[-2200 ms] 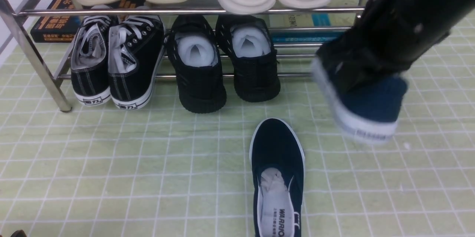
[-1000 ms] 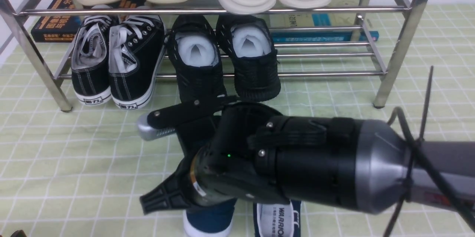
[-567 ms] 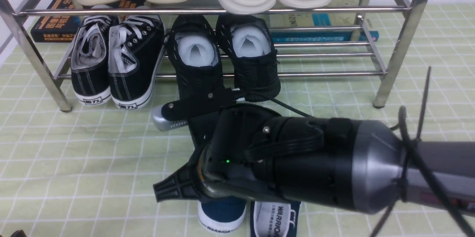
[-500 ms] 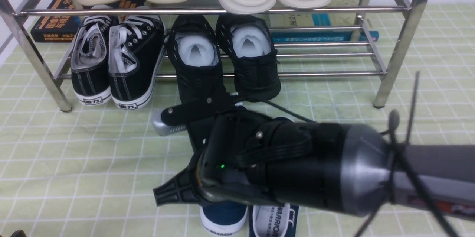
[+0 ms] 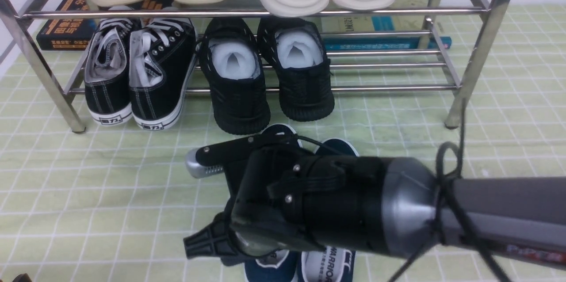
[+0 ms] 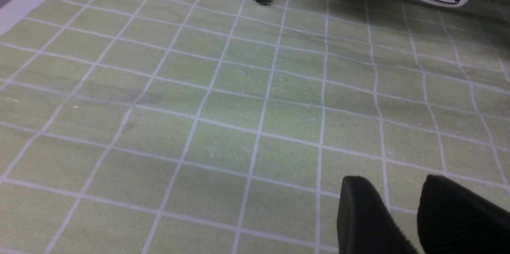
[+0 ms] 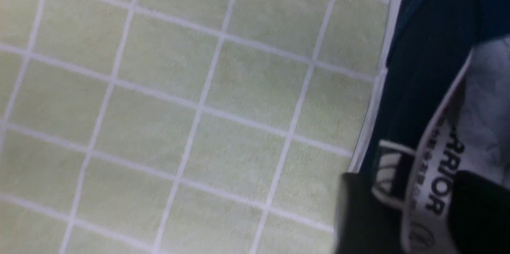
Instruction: Take the shoes off the shelf with your hand from the green coffee tablecloth.
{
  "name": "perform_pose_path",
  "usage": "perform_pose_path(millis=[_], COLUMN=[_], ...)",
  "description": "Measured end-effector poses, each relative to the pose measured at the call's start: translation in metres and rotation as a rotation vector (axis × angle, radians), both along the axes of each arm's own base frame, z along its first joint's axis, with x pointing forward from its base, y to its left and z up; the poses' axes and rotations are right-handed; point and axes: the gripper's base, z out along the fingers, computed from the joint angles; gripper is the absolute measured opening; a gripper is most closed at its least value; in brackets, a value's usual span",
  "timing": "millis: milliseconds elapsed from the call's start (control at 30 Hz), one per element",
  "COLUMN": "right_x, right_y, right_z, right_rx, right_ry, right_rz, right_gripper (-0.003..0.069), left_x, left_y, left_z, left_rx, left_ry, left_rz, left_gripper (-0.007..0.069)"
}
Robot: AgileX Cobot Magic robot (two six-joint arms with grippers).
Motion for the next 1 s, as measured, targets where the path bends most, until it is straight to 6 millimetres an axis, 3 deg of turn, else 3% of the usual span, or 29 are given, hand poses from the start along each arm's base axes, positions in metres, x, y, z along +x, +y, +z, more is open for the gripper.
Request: perform_pose_path(millis=[33, 100, 133, 300, 400, 433, 500, 600, 633, 733, 800, 867, 933, 967, 1000], right_x=[0.000, 0.001, 0.001, 0.001, -0.004, -0.003, -0.012, -0.023, -0.033, -0.047, -0.070, -0.091, -0.100, -0.112, -0.113], right_y=[-0.002, -0.010, -0.010, -0.051, -0.091, -0.092, -0.126, -0.159, -0.179, -0.202, -0.231, -0.255, -0.264, -0.276, -0.277], right_z=[0.006, 0.035, 0.036, 0.131, 0.188, 0.189, 0.223, 0.249, 0.263, 0.273, 0.276, 0.266, 0.257, 0.238, 0.236], right_rx=[-0.003, -0.007, -0.003, -0.040, -0.073, -0.071, -0.072, -0.059, -0.038, -0.020, 0.000, 0.010, 0.015, 0.043, 0.048], right_ry=[0.007, -0.011, -0.013, -0.142, -0.246, -0.248, -0.352, -0.433, -0.479, -0.519, -0.550, -0.550, -0.541, -0.547, -0.551], right_rz=[0.008, 0.078, 0.076, 0.262, 0.364, 0.361, 0.423, 0.425, 0.412, 0.396, 0.386, 0.388, 0.393, 0.396, 0.395], right_gripper=[0.0409, 0.0467, 0.0467, 0.0416, 0.0272, 0.0261, 0.0108, -0.0001, -0.0013, -0.0015, -0.0015, -0.0015, -0.0015, -0.0015, -0.0015], left_x=[0.000, 0.000, 0.000, 0.000, 0.000, 0.000, 0.000, 0.000, 0.000, 0.000, 0.000, 0.000, 0.000, 0.000, 0.000], left_y=[0.000, 0.000, 0.000, 0.000, 0.000, 0.000, 0.000, 0.000, 0.000, 0.000, 0.000, 0.000, 0.000, 0.000, 0.000], left_z=[0.000, 0.000, 0.000, 0.000, 0.000, 0.000, 0.000, 0.000, 0.000, 0.000, 0.000, 0.000, 0.000, 0.000, 0.000], left_rx=[0.000, 0.000, 0.000, 0.000, 0.000, 0.000, 0.000, 0.000, 0.000, 0.000, 0.000, 0.000, 0.000, 0.000, 0.000], left_ry=[0.000, 0.000, 0.000, 0.000, 0.000, 0.000, 0.000, 0.000, 0.000, 0.000, 0.000, 0.000, 0.000, 0.000, 0.000], left_rz=[0.000, 0.000, 0.000, 0.000, 0.000, 0.000, 0.000, 0.000, 0.000, 0.000, 0.000, 0.000, 0.000, 0.000, 0.000], left_gripper=[0.0242, 0.0242, 0.0242, 0.0242, 0.0242, 0.0242, 0.0242, 0.0242, 0.0242, 0.0242, 0.0242, 0.0242, 0.0242, 0.0242, 0.0242])
